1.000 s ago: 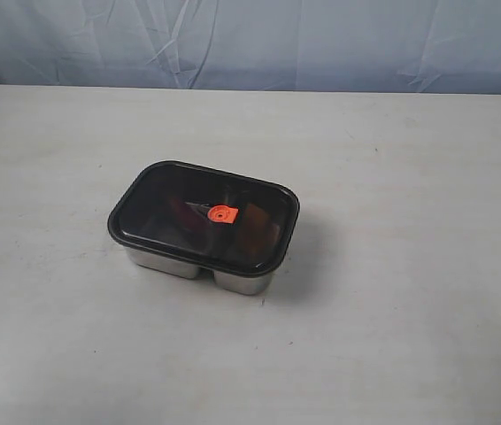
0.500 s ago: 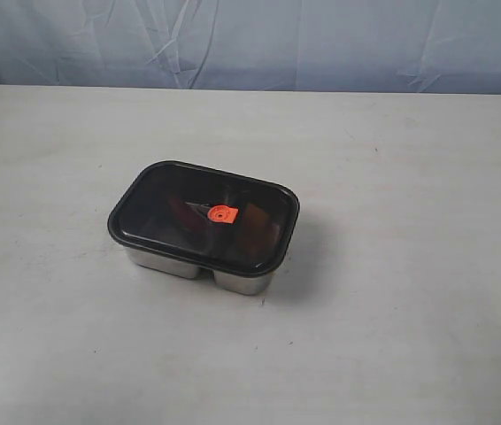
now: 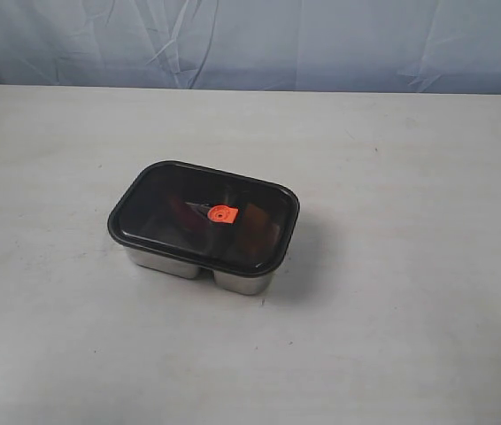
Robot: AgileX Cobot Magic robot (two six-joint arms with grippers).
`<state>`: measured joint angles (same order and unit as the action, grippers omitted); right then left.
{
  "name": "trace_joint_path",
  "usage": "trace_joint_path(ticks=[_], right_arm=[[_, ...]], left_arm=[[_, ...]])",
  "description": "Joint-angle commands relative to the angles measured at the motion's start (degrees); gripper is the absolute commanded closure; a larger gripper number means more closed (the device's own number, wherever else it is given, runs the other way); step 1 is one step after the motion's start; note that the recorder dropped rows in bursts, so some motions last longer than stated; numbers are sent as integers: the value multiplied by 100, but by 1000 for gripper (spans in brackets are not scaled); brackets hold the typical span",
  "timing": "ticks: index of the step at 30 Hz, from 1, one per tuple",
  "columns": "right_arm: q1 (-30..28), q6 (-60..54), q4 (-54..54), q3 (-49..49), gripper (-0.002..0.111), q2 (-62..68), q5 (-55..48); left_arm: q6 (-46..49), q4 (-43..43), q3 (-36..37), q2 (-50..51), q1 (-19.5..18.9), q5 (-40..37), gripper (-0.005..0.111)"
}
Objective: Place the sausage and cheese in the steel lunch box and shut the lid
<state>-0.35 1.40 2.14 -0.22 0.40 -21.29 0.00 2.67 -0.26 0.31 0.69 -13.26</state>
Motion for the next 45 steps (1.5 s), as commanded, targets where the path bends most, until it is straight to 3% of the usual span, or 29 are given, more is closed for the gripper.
trace_joint_path(ticks=[1,45], right_arm=[[-18,-16,-12,22,109,-40,80],[-18,-16,-12,22,109,-40,80]], left_arm=[[0,-29,26,-31,-16,43,107],[0,-17,26,-31,-16,42,107]])
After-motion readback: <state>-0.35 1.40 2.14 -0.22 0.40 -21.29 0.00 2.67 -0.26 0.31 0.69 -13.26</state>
